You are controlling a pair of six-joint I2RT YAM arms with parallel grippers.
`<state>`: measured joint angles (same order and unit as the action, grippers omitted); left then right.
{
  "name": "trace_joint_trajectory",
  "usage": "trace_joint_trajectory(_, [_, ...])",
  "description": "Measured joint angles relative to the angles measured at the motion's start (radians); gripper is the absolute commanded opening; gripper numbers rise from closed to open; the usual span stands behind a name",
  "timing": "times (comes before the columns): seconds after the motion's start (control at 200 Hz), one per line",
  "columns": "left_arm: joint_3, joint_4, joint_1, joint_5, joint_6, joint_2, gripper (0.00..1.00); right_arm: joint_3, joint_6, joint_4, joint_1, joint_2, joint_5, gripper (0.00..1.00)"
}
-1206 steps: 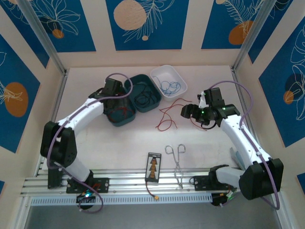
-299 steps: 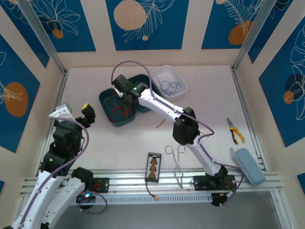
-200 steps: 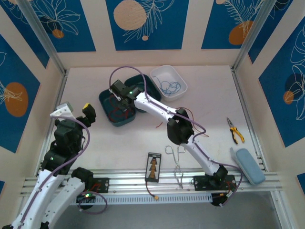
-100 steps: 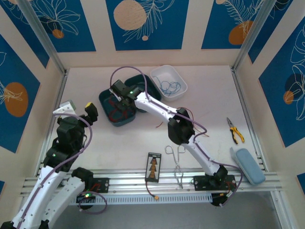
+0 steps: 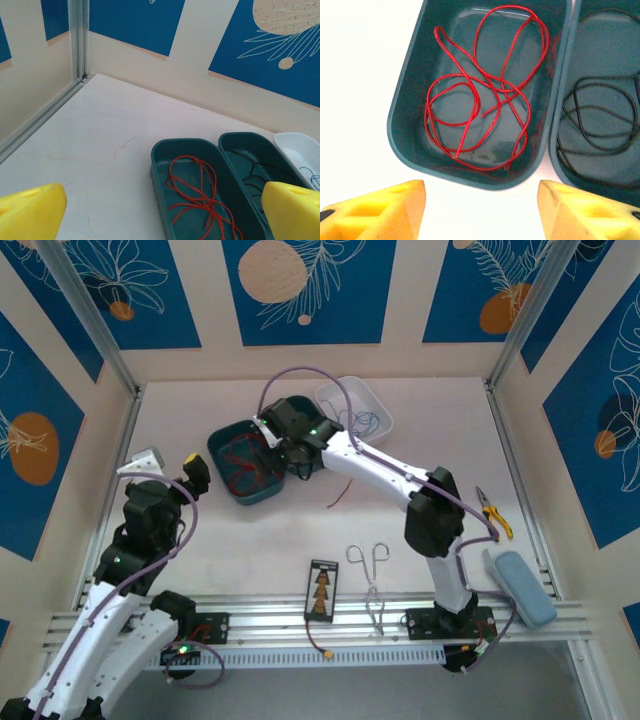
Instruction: Untangle the cables
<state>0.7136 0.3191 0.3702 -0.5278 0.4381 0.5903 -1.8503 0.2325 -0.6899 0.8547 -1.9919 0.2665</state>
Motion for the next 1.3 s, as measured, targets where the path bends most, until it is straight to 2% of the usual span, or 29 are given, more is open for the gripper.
trace_joint_trajectory(0.28, [0.001,-0.024,0.0,0.061,0.0,0.073,1.0,0.371,0.139,0.031,-0.099,0.306,0.034,0.61])
trace_joint_trajectory(0.47, [0.003,-0.027,0.0,0.122,0.001,0.136,1.0,0.595,0.224,0.004,-0.253,0.495,0.048,0.6])
trace_joint_trajectory(0.68, [0.025,-0.029,0.0,0.199,0.001,0.196,1.0,0.721,0.263,-0.078,-0.445,0.61,0.058,0.55])
trace_joint_trajectory(0.875, [0.051,-0.027,0.0,0.263,0.0,0.25,1.0,0.776,0.242,-0.115,-0.639,0.613,0.018,0.52])
trace_joint_trajectory(0.975, [0.064,-0.025,0.0,0.293,-0.002,0.275,1.0,0.781,0.214,-0.123,-0.7,0.573,-0.015,0.51])
trace_joint_trajectory(1.13, [0.085,-0.018,0.0,0.324,-0.003,0.304,1.0,0.781,0.167,-0.129,-0.745,0.465,-0.06,0.43])
trace_joint_trajectory(1.3, [0.088,-0.011,0.0,0.343,-0.003,0.315,1.0,0.779,0.131,-0.134,-0.75,0.372,-0.093,0.44])
